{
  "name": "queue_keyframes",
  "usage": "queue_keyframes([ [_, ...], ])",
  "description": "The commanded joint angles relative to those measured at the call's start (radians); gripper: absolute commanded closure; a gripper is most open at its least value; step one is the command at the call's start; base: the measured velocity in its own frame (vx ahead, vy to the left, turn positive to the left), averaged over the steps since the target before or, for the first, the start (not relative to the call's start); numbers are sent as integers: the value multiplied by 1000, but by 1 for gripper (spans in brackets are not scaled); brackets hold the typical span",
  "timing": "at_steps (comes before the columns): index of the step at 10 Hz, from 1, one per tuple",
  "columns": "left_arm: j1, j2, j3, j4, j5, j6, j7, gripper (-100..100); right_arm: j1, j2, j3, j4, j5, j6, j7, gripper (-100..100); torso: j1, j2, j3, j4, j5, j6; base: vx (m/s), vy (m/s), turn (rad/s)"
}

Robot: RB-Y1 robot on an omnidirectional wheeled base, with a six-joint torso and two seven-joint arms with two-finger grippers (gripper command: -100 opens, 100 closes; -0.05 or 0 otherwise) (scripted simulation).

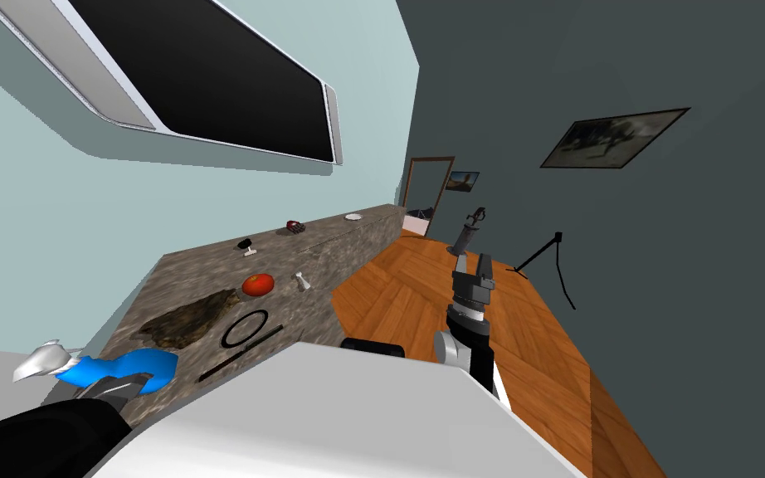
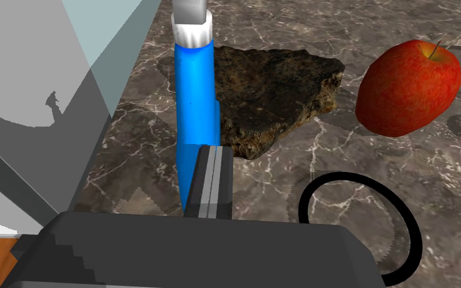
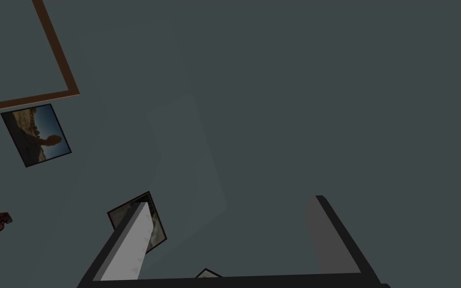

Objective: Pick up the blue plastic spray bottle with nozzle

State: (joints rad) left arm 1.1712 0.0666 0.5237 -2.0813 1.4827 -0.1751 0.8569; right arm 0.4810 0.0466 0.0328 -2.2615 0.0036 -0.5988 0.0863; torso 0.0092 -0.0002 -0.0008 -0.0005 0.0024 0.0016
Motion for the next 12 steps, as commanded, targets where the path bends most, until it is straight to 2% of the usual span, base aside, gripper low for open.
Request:
queue_keyframes([
  [1,2,29,-1,5,-5,-3,7,-100,0,0,0,0,0,0,0,0,0,0,0,0,0,0,0,0,0],
  [3,1,62,0,12,-4,-3,7,-100,0,0,0,0,0,0,0,0,0,0,0,0,0,0,-4,7,-8],
  [5,-11,63,2,52,-5,0,7,-100,0,0,0,0,0,0,0,0,0,0,0,0,0,0,-4,9,-46],
  [6,-14,28,1,58,-5,1,7,-100,0,0,0,0,0,0,0,0,0,0,0,0,0,0,1,3,-23],
  [7,-15,15,1,60,-5,1,7,-100,0,0,0,0,0,0,0,0,0,0,0,0,0,0,0,0,0],
  [9,-17,-39,0,63,-5,1,7,-100,0,0,0,0,0,0,0,0,-1,-1,0,0,0,0,20,-9,-21],
  [10,-7,-16,-9,63,-22,-8,24,-100,0,0,0,0,0,0,0,0,-1,-1,-1,0,0,0,11,-8,3],
  [11,-6,-17,-11,64,-25,-11,33,0,0,0,0,0,0,0,0,0,-1,-1,-1,0,0,0,0,0,0],
  [12,-56,33,28,114,-50,-18,42,-100,0,0,0,0,0,0,0,0,-1,-1,0,0,0,0,-140,-41,-333],
])
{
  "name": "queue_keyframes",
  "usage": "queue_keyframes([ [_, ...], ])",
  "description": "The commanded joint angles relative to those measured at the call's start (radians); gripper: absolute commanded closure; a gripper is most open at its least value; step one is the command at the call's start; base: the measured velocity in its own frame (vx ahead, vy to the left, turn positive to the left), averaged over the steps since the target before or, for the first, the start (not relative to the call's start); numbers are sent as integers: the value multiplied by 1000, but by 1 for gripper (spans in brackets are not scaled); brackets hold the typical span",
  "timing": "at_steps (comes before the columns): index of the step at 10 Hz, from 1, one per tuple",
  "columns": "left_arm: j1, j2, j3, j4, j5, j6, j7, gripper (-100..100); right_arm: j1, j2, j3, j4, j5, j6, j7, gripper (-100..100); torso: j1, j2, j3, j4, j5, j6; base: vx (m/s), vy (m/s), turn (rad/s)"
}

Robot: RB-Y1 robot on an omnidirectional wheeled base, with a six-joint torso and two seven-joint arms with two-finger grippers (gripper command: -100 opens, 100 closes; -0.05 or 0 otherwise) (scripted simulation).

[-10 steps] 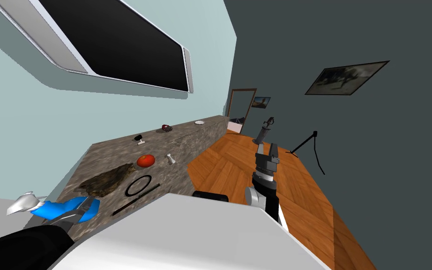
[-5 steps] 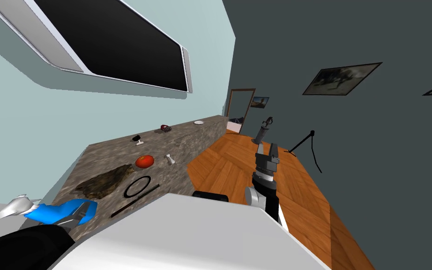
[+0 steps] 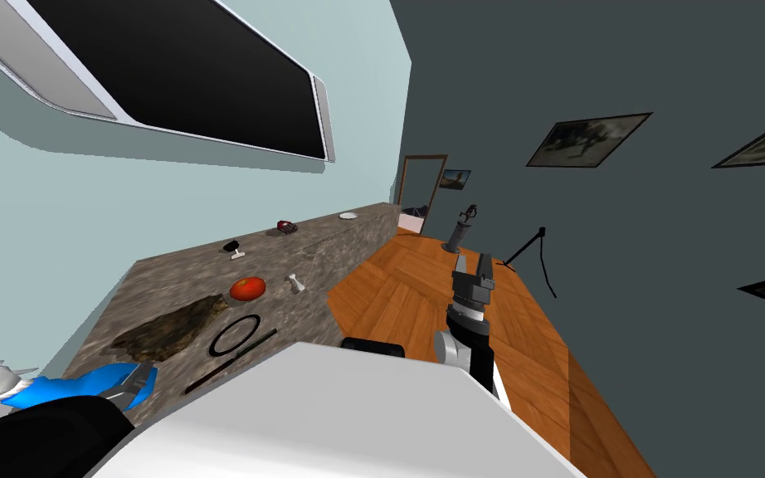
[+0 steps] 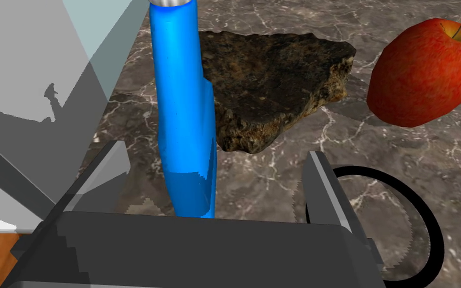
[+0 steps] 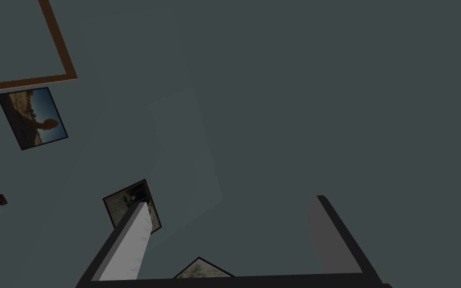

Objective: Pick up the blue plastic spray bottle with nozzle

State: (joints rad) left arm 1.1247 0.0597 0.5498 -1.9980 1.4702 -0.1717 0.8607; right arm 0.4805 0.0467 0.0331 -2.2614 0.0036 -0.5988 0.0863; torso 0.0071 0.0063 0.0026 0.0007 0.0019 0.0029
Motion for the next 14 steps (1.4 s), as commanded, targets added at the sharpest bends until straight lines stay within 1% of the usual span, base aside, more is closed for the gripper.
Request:
queue_keyframes([
  [1,-50,50,2,50,-38,-21,38,-100,0,0,0,0,0,0,0,0,0,0,0,0,0,0,-206,-69,-255],
  [2,-77,85,2,83,-38,-21,38,-100,0,0,0,0,0,0,0,0,-2,5,3,1,0,-1,-132,-52,0],
  [3,-82,85,2,118,-38,-21,38,-100,0,0,0,0,0,0,0,0,-1,3,2,1,0,-2,-48,-19,37],
  [5,-82,85,2,168,-38,-21,38,-100,1,0,0,0,0,0,0,0,2,-5,-2,-1,0,-2,8,4,-1],
  [6,-135,119,41,191,-63,-28,49,-100,1,0,0,0,0,0,0,0,2,-7,-3,-1,1,-2,-142,-48,-342],
  [7,-151,155,41,221,-63,-28,49,-100,0,0,0,0,0,0,0,0,0,0,0,0,0,0,-213,-82,-260],
  [8,-184,172,41,239,-63,-28,49,-100,0,0,0,0,0,0,0,0,-2,5,3,1,0,-1,-111,-50,10],
  [9,-204,179,41,267,-63,-28,49,-100,0,0,0,0,0,0,0,0,-1,2,2,1,0,-2,-27,-16,46],
  [12,-204,179,41,349,-63,-28,49,-100,1,0,0,0,0,0,0,0,3,-7,-3,-1,1,-2,9,3,-3],
  [13,-251,229,80,380,-89,-35,59,-100,1,0,0,0,0,0,0,0,3,-7,-4,-1,1,-2,-162,-37,-325],
  [14,-264,274,80,422,-89,-35,59,-100,0,0,0,0,0,0,0,0,1,1,1,0,0,0,-198,-97,-264],
])
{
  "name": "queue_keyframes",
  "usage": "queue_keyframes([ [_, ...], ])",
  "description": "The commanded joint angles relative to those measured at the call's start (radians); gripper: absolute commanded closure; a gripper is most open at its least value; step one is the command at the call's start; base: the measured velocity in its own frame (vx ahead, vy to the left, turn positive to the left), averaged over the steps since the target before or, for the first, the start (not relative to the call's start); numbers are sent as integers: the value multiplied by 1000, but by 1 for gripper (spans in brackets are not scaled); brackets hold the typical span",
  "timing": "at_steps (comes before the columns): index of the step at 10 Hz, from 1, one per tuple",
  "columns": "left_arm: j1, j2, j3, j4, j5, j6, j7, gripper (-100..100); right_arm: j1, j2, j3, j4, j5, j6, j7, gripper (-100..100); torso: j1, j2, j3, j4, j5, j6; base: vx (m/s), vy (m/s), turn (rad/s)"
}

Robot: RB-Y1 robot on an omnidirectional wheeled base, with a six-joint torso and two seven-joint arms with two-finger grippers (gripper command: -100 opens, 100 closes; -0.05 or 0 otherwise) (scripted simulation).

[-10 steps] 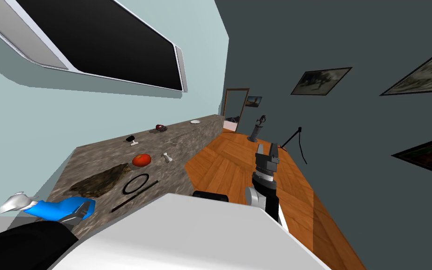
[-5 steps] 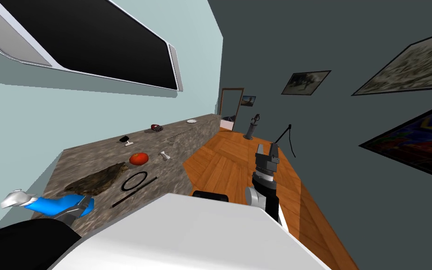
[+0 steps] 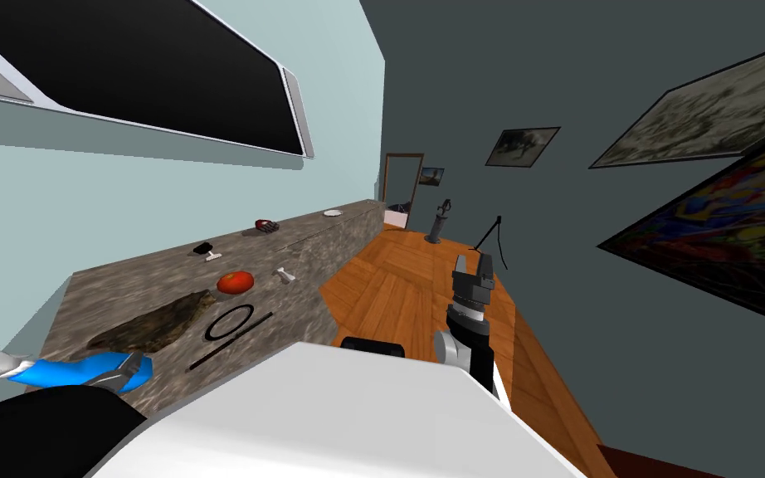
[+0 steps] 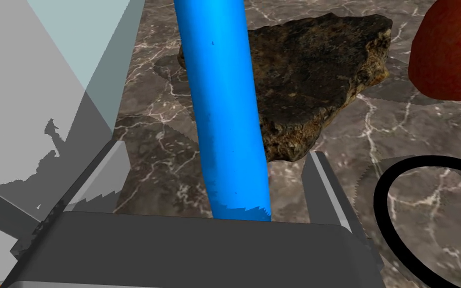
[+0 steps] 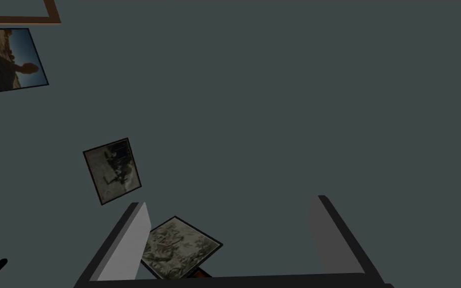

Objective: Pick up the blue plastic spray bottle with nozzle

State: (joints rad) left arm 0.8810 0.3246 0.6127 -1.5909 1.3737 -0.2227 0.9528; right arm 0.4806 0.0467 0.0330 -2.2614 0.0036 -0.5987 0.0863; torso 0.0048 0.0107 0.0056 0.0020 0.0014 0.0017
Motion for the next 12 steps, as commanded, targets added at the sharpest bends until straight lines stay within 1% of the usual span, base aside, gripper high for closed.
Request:
queue_keyframes([
  [1,-50,9,17,50,7,16,-33,-100,0,0,0,0,0,0,0,0,0,0,0,0,0,0,-105,-78,3],
  [2,-82,9,17,77,7,16,-33,-100,0,0,0,0,0,0,0,0,0,-3,-1,-1,0,-1,-34,-26,51],
  [3,-82,9,17,98,7,16,-33,-100,0,0,0,0,0,0,0,0,3,-7,-4,-1,1,-1,0,0,0],
  [4,-82,9,17,132,7,16,-33,-100,0,0,0,0,0,0,0,0,5,-10,-6,-2,1,-1,21,12,-28],
  [5,-132,61,56,161,-19,9,-23,-100,1,0,0,0,0,0,0,0,8,-11,-6,-3,3,-2,-172,-78,-321],
  [6,-149,100,56,197,-19,9,-23,-100,0,0,0,0,0,0,0,0,5,-2,-2,-1,2,-1,-209,-95,-220],
  [7,-183,103,56,216,-19,9,-23,-100,0,0,0,0,0,0,0,0,4,2,1,0,2,-2,-93,-49,-8],
  [8,-204,103,56,240,-19,9,-23,-100,0,0,0,0,0,0,0,0,6,-2,-1,-1,3,-3,-15,-17,20],
  [10,-204,103,56,311,-19,9,-23,-100,1,0,0,0,0,0,0,0,9,-9,-5,-3,4,-3,18,2,1],
  [11,-204,103,56,322,-19,9,-23,-100,1,0,0,0,0,0,0,0,10,-10,-6,-3,4,-3,14,7,-13],
  [12,-257,160,94,366,-44,3,-13,-100,1,0,0,0,0,0,0,0,12,-10,-6,-3,5,-4,-133,-98,-343],
])
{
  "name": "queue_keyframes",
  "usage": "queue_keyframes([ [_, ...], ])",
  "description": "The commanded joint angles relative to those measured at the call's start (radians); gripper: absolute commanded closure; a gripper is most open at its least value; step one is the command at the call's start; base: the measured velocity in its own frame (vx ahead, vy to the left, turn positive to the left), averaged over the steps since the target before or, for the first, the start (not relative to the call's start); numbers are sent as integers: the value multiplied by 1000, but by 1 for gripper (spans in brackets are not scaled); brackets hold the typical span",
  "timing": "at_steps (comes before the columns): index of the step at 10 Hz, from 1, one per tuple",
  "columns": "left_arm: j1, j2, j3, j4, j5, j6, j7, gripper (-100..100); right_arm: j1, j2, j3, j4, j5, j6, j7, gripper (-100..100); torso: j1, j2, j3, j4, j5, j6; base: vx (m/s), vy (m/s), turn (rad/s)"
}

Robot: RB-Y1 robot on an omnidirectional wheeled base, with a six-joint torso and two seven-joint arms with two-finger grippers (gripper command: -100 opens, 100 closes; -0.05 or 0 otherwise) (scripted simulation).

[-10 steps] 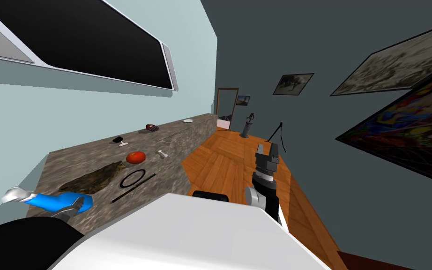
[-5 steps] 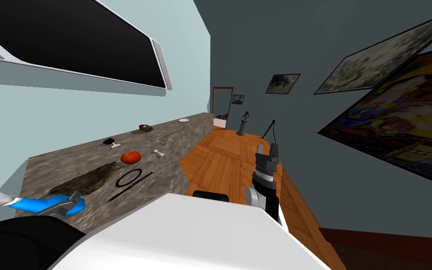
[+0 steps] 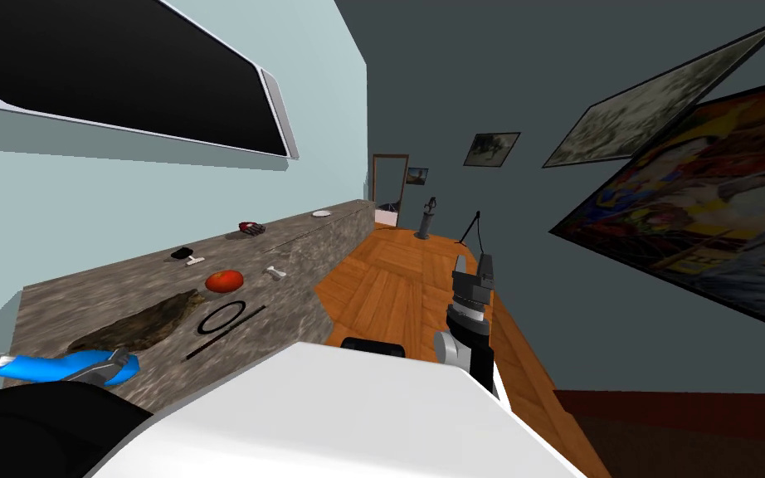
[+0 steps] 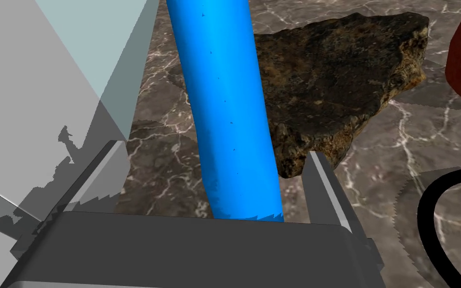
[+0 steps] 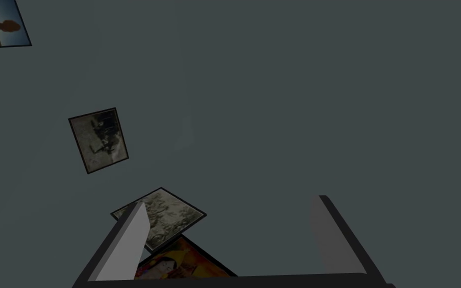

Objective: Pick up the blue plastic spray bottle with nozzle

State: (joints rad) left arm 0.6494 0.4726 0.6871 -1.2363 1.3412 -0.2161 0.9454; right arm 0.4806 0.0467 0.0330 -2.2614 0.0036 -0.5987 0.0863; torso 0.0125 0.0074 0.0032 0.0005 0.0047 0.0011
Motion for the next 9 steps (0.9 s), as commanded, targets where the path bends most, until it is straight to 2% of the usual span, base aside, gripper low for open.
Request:
queue_keyframes([
  [1,-50,50,20,50,-12,-4,-5,-100,0,0,0,0,0,0,0,0,0,0,0,0,0,0,-173,-144,-213],
  [3,-94,50,20,130,-12,-4,-5,-100,0,0,0,0,0,0,0,0,1,1,1,1,0,-2,-85,-31,8],
  [4,-94,50,20,151,-12,-4,-5,-100,0,0,0,0,0,0,0,0,5,-1,0,0,1,-3,2,19,3],
  [5,-139,103,59,187,-38,-11,5,-100,1,0,0,0,0,0,0,0,7,-4,-2,-1,2,-3,-138,-73,-327],
  [6,-156,133,59,220,-38,-11,5,-100,0,0,0,0,0,0,0,0,2,1,1,0,1,-1,-181,-102,-243],
  [7,-177,145,59,246,-38,-11,5,-100,0,0,0,0,0,0,0,0,0,4,3,1,0,-3,-96,-74,-4],
  [9,-216,145,59,320,-38,-11,5,-100,0,0,0,0,0,0,0,0,4,-2,-1,0,1,-3,-7,-18,18],
])
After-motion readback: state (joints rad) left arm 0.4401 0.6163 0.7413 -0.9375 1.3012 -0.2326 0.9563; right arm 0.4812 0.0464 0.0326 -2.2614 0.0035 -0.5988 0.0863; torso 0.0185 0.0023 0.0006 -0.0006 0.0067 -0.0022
